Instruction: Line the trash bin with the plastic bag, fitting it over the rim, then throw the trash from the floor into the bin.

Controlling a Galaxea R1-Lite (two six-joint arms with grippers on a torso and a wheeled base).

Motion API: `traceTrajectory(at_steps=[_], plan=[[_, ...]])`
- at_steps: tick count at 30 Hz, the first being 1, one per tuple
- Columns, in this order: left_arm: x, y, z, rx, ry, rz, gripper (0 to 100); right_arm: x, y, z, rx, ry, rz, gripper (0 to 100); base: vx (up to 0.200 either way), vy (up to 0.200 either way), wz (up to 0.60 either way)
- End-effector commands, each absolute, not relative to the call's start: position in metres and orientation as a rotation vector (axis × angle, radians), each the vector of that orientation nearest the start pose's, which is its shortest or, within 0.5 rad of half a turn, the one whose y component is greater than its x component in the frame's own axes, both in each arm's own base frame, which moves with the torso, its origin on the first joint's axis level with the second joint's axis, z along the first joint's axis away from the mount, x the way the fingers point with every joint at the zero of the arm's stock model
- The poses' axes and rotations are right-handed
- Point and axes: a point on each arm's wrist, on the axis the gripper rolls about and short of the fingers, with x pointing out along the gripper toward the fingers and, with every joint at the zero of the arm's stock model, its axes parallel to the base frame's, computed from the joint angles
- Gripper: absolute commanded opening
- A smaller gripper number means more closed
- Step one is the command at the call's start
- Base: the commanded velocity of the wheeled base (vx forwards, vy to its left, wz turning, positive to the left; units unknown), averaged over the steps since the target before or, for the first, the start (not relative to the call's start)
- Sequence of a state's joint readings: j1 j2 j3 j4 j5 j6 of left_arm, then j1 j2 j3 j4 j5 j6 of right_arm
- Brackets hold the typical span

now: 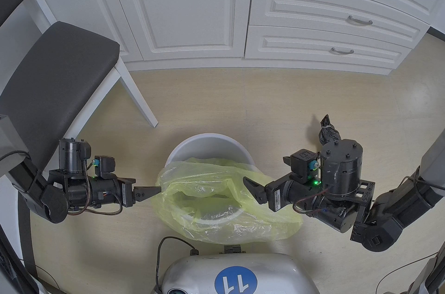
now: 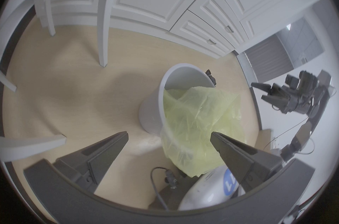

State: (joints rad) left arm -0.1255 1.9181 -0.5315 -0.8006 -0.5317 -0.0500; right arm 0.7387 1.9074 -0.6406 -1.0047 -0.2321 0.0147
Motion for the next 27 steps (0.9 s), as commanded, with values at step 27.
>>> traceTrajectory(at_steps=[27], plan=[[0.253, -0.041, 0.077, -0.013, 0.243, -0.330, 100, 0.297, 0.257, 0.046, -0.411, 0.246, 0.635, 100, 0.000, 0.000, 0.00]])
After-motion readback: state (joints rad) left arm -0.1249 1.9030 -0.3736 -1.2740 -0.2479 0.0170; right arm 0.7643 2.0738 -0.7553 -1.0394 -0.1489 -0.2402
